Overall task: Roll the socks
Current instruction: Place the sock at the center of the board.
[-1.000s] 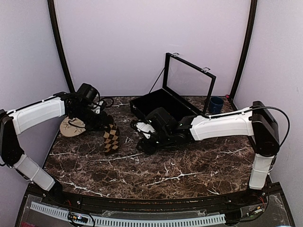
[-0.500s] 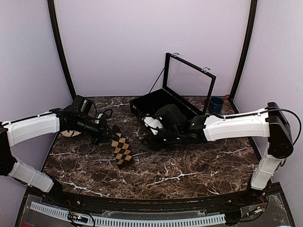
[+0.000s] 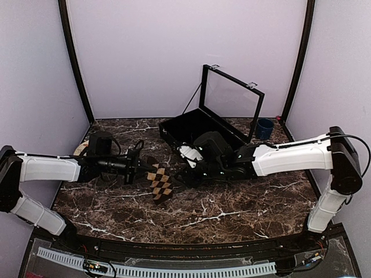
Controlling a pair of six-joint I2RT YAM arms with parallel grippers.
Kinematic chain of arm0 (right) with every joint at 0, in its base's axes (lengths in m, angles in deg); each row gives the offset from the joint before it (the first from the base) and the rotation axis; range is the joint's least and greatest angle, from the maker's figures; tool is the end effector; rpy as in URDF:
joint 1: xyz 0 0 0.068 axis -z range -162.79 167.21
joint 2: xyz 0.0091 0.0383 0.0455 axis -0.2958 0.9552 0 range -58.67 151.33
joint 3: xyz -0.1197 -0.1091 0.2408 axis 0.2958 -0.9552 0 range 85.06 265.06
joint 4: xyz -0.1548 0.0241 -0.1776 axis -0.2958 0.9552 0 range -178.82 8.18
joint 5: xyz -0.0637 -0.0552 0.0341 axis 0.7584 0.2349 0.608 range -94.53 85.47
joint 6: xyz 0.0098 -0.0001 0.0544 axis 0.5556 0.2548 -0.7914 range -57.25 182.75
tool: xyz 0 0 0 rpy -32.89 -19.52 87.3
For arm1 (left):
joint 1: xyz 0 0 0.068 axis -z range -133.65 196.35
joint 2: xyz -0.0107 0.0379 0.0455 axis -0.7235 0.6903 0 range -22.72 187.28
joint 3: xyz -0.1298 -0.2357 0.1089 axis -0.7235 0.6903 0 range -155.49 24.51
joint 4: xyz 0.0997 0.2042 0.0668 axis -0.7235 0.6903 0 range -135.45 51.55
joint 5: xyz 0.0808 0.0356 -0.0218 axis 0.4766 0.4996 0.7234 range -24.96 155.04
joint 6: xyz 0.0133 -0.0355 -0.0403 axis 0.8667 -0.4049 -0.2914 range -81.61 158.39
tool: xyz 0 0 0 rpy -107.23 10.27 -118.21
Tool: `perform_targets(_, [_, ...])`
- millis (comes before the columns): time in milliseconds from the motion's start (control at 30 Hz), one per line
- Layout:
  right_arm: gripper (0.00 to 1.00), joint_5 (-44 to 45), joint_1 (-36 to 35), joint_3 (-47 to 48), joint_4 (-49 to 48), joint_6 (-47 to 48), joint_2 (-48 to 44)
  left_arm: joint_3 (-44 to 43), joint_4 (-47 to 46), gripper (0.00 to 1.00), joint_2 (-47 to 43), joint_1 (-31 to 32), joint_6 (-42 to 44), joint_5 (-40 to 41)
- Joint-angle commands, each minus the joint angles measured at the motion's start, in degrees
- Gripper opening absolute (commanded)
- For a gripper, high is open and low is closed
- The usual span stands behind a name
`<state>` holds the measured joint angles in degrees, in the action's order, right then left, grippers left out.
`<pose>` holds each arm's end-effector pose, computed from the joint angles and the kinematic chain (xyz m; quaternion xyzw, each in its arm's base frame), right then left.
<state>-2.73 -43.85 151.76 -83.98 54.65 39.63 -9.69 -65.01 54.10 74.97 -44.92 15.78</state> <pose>0.1792 0.3215 0.2627 -0.3917 0.8022 0.2441 0.3788 0.2039 -0.1437 0.2456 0.1441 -0.7792 0.6100 0.0076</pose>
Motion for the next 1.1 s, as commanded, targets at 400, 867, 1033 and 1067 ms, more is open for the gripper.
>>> perform_targets(400, [0.50, 3.6, 0.0, -4.1, -2.2, -2.5, -3.9, 5.1, -23.6, 0.00, 13.8, 2.0, -7.8, -0.7])
perform_targets(867, [0.51, 1.7, -0.4, -1.3, -1.9, -0.8, 0.2, 3.5, -7.8, 0.03, 7.7, -5.0, 1.9, 0.8])
perform_targets(1033, [0.51, -0.2, -0.4, 1.0, -1.9, -0.3, 2.5, 2.9, -0.2, 0.05, 6.9, -7.0, 7.7, 1.9])
perform_targets(1067, [0.51, -0.5, -0.4, 1.3, -2.0, -0.3, 2.9, 3.1, 1.0, 0.06, 7.1, -7.4, 8.8, 2.0])
